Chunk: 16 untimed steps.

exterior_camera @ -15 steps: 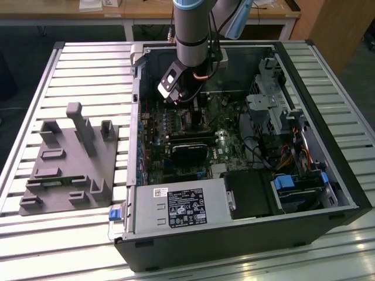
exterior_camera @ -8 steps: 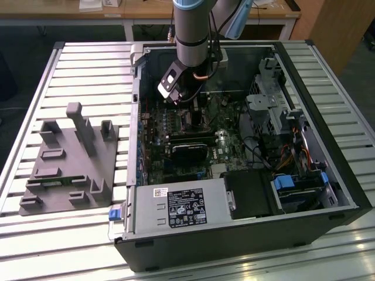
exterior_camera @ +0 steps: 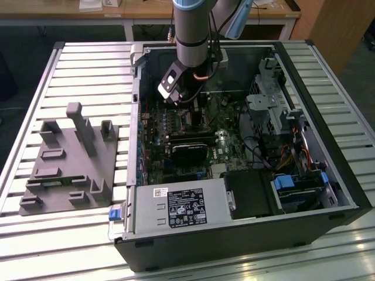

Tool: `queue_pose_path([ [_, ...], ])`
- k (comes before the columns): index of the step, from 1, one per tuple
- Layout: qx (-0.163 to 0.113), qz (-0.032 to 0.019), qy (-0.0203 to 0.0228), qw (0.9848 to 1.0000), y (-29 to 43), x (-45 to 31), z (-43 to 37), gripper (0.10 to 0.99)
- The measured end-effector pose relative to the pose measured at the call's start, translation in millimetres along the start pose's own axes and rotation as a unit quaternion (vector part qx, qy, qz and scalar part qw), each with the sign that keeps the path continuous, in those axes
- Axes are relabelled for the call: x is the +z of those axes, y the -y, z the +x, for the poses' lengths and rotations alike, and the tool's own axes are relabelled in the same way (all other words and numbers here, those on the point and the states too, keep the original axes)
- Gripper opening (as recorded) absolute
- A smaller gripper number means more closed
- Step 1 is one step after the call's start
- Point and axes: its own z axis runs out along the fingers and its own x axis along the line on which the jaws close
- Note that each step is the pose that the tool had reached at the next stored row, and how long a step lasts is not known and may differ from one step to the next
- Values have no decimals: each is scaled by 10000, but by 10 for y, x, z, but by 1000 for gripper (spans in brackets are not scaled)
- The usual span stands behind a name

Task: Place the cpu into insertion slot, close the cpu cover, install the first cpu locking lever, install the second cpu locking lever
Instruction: 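Place the cpu into insertion slot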

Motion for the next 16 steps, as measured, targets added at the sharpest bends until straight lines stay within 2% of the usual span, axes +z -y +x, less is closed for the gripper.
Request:
queue_pose_path([
  [8,-49,1,-6,10000,0,-9,-10,612],
  [13,-44,0,-66,10000,-6,-63,-9,612],
  [16,-43,-1,-72,10000,-7,-72,-9,612],
])
